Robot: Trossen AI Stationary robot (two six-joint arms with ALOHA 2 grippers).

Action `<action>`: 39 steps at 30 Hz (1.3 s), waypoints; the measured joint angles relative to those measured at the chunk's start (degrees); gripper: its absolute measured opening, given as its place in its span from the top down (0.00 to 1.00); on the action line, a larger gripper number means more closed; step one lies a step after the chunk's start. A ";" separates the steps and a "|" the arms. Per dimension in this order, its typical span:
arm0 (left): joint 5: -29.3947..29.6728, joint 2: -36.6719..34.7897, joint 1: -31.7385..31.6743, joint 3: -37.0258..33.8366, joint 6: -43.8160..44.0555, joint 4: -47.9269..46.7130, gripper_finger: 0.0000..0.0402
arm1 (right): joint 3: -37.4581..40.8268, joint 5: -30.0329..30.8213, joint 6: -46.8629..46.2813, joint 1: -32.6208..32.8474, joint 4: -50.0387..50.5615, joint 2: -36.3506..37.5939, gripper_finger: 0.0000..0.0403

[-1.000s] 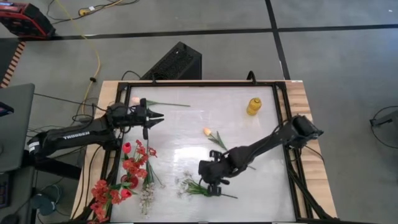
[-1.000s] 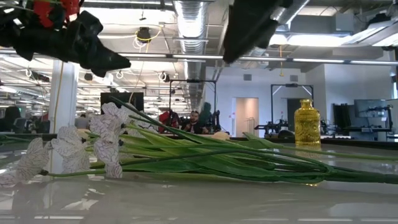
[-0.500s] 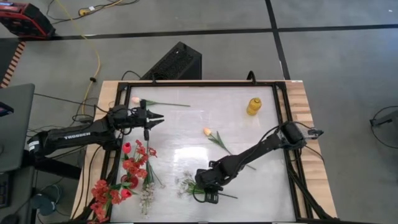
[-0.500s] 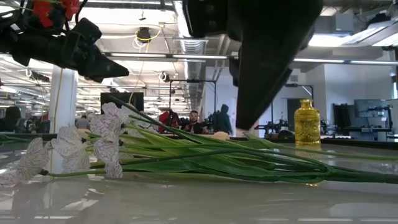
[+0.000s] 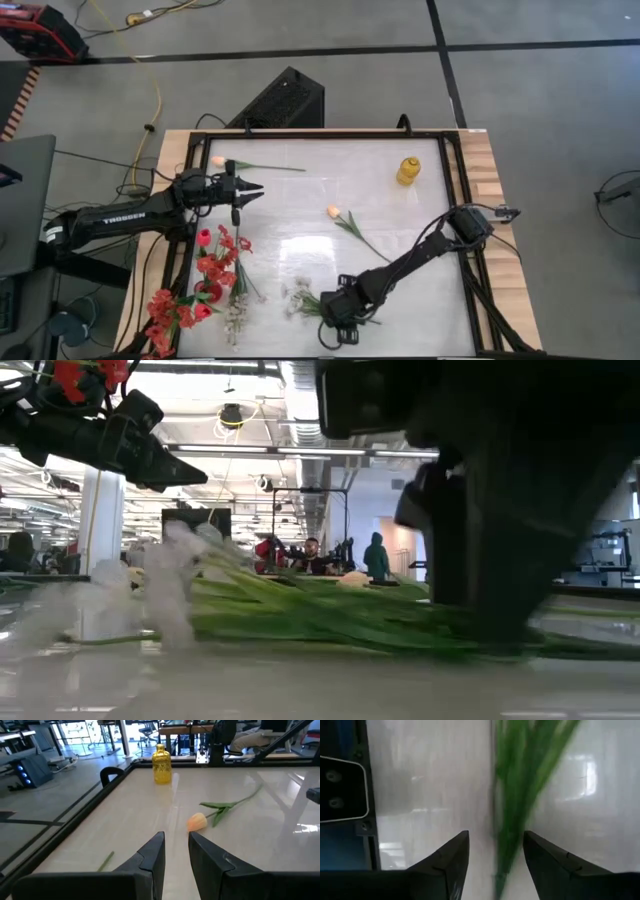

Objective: Sort flowers into vase by color
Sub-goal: Put the right white flowers into the yellow vase

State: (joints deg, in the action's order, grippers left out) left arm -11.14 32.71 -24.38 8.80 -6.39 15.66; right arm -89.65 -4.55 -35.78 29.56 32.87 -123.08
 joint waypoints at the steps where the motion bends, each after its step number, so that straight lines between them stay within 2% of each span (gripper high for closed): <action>1: -0.02 0.00 0.02 0.00 0.02 0.03 0.81 | -0.02 0.15 -0.02 0.46 0.16 -0.01 0.48; 4: 0.04 -0.01 0.00 0.00 0.02 -0.03 0.81 | -0.23 2.07 -1.08 1.02 0.00 -0.88 0.51; 7: 0.02 0.28 0.02 -0.03 0.09 0.33 0.81 | -0.11 4.76 -1.28 1.41 0.40 -0.86 0.59; 11: 0.03 0.34 0.02 -0.03 0.17 0.20 0.81 | -0.02 4.44 -1.97 0.83 1.05 -0.46 0.78; 14: 0.02 0.34 0.02 -0.03 0.17 0.13 0.81 | -0.75 -0.24 -2.83 -0.03 2.82 0.15 0.93; 16: 0.02 0.35 0.02 -0.03 0.17 -0.01 0.81 | -2.39 -2.89 -2.07 -0.82 4.73 0.16 0.95; 22: 0.02 0.35 0.02 -0.03 0.17 -0.50 0.81 | -4.47 -0.53 6.09 -2.37 6.30 5.17 0.94; 26: 0.13 0.31 0.02 -0.03 0.17 -1.42 0.81 | -4.47 6.77 12.31 -3.35 11.86 11.30 0.95; 30: 1.76 0.31 0.02 -0.03 0.17 -1.84 0.81 | -0.94 19.17 14.75 -3.62 16.87 20.75 0.95; 35: 2.60 0.31 0.02 -0.03 0.10 -2.03 0.81 | 13.51 29.09 14.37 -5.37 14.39 38.25 0.95; 39: 2.60 0.28 0.02 -0.03 0.00 -2.19 0.81 | 26.62 39.31 15.83 -8.19 8.46 53.52 0.95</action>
State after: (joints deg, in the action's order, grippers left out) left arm -8.54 32.99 -24.36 8.78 -6.39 13.47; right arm -63.03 34.76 -19.95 21.38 41.33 -69.56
